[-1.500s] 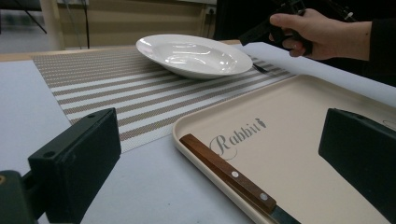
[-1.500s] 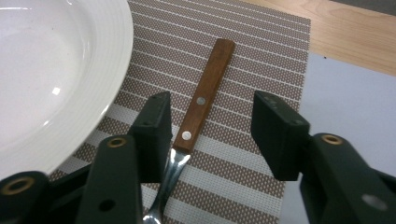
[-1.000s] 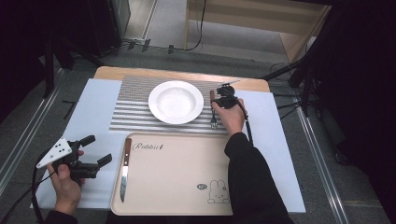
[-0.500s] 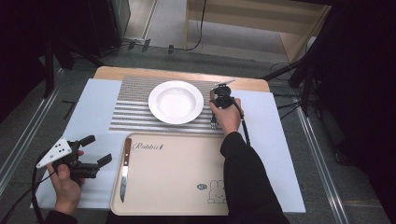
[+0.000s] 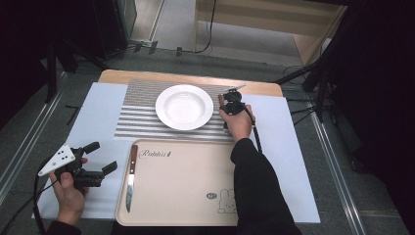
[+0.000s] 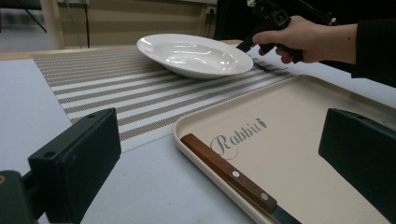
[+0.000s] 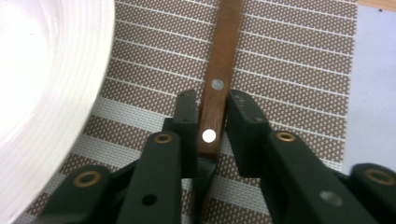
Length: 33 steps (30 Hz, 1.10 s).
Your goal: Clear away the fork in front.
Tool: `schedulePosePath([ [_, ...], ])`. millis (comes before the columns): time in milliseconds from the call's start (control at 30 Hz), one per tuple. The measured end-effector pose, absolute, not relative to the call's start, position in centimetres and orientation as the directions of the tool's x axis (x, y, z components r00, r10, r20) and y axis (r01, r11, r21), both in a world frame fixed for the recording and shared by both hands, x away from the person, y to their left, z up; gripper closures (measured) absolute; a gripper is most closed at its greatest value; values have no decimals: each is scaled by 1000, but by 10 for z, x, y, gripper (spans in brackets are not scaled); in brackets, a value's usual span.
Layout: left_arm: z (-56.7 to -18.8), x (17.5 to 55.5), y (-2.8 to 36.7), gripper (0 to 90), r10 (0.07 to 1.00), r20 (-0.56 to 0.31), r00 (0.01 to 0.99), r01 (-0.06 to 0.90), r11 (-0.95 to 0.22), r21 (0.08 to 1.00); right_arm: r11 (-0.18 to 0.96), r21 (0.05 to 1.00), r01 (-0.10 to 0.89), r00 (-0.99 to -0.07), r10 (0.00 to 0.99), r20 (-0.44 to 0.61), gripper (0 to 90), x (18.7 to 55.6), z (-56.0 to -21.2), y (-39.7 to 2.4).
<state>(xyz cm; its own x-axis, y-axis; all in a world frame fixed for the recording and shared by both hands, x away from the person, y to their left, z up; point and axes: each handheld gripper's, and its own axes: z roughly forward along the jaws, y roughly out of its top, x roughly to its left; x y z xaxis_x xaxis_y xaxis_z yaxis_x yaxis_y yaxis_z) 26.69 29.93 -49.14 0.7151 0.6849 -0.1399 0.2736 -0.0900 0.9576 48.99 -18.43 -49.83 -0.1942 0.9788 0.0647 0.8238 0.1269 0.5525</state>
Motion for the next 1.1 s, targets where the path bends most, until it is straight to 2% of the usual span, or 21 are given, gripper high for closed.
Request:
schedulePosePath([
  [167,-491,267,299,0,686,-141,714,275,-90,957,157,553,818,-212,976,37,761,489,-498,-183],
  [333,-492,267,299,0,684,-141,716,275,-90,957,152,562,813,-219,974,53,765,486,-497,-188],
  [633,-491,267,298,0,687,-134,715,274,-98,957,78,638,766,-215,967,140,766,467,-493,-213],
  [1100,-487,267,289,0,690,-79,720,265,-168,950,57,775,629,-294,941,169,765,427,-468,-224],
])
